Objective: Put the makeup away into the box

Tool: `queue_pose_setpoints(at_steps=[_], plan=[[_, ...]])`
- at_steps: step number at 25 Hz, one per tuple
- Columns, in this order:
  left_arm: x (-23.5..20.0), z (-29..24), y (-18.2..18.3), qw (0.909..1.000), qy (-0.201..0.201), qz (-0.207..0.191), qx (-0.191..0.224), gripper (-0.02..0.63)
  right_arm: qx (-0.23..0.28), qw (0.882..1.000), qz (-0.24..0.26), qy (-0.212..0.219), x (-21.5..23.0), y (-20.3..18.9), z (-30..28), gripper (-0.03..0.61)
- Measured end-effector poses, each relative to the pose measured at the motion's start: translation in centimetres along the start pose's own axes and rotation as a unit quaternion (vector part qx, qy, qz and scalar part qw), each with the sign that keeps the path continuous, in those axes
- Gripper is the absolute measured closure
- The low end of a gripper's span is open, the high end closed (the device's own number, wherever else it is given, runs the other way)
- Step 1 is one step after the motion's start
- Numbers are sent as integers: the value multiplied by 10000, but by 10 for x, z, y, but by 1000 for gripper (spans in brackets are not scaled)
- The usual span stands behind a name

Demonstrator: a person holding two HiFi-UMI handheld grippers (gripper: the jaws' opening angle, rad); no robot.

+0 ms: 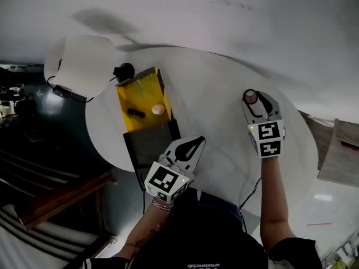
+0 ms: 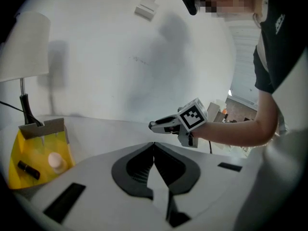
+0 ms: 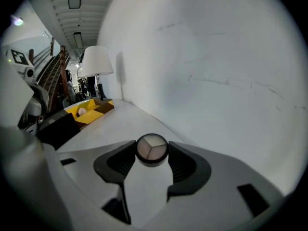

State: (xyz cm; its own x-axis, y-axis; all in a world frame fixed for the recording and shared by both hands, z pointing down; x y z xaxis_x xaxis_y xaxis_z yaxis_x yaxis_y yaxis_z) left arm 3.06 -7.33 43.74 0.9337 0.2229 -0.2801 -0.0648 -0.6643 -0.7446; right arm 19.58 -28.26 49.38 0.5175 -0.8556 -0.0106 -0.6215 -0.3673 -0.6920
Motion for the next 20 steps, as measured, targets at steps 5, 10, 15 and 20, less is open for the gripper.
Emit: queue_pose_setpoints(at_steps=[5,10,15,20], plan=[[1,16,-4,9997,176,58,176,597,144,9998,-38,162,-19,7,17,350],[-5,39,-15,9988,378,106,278,597,142,9990,-6,421,-47,12,31,351],[-26,64,-28,9975,521,128,467,597,274,9979,239,528,-81,25,40,351],[-51,98,-48,9971,595,154,459,597,260,9981,271,496,-120,35,45,351]])
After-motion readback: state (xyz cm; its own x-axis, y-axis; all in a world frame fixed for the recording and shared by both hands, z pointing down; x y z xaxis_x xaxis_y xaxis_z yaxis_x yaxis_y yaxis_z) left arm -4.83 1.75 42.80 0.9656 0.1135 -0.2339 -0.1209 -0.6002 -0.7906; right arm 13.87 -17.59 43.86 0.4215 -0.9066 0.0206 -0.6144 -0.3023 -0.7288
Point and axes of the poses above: the fingertips, and each gripper's own axes: z backward along the fingers, x to its right, y out of its top, the point moved 10 cm from there along z, backward along the fingers, and after that the axes turned 8 degrees about -x, right-handed, at the moved point
